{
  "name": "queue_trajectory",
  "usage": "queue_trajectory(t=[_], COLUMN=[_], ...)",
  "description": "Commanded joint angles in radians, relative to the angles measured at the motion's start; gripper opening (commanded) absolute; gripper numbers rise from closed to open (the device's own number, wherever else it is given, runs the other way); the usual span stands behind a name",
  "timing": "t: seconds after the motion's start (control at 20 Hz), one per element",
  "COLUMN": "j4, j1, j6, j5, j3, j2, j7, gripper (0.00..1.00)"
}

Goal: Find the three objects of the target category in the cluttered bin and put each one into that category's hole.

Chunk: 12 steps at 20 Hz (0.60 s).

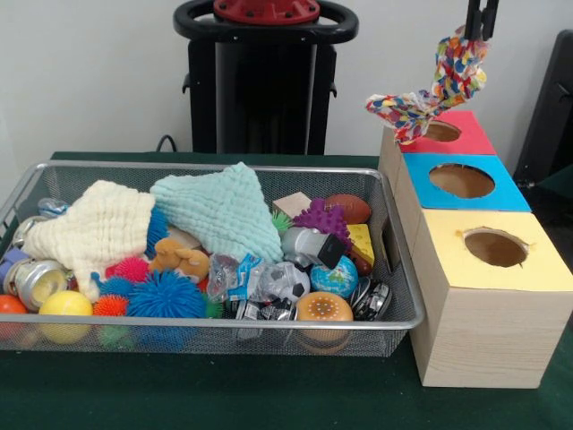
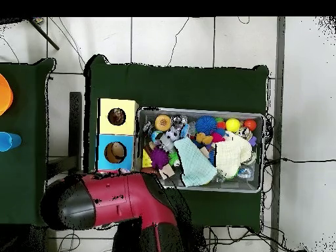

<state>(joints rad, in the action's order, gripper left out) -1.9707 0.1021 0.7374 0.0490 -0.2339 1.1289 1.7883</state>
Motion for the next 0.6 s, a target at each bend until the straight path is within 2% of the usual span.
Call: queue_trajectory(t=[0.05,0.6], j4=[0.068,0.108], j1=[-0.015,-0.051], j6=[-0.014,-0.074], j5=[-0.02,-0.022], j3=[0.045,0.068], j2=[-0.063,-0.101], j7=[0.233,0.233], gripper=[0.0,0.0])
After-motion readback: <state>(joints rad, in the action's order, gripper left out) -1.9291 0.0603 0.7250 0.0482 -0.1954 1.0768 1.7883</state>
